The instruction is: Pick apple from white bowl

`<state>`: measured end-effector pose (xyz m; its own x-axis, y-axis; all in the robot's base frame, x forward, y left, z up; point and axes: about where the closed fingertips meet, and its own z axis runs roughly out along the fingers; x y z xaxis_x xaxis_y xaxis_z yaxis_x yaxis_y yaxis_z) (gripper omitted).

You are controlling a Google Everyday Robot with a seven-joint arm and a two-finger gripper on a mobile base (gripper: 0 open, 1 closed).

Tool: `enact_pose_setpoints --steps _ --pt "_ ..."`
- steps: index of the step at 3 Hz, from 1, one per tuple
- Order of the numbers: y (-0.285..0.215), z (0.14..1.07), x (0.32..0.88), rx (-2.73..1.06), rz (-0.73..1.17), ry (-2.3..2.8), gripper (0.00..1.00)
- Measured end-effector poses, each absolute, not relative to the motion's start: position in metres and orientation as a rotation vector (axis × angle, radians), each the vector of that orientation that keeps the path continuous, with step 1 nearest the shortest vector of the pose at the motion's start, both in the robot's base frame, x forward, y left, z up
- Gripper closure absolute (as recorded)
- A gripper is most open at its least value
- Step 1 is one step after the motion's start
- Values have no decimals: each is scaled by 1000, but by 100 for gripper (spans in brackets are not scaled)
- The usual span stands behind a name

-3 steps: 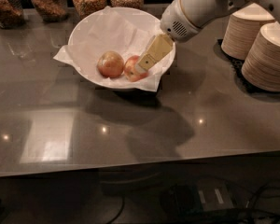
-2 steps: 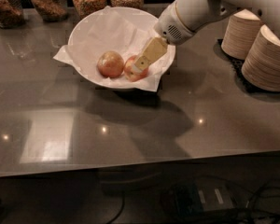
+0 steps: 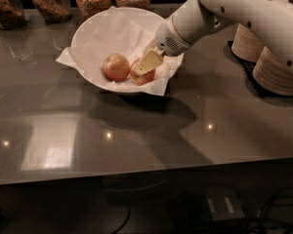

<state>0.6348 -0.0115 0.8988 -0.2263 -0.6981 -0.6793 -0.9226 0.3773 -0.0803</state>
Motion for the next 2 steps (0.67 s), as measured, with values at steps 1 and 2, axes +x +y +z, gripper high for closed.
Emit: enact_pose_setpoints --steps 1,2 --pt "-7 884 639 -1396 473 2021 40" --pt "-5 874 641 -1399 483 2035 33"
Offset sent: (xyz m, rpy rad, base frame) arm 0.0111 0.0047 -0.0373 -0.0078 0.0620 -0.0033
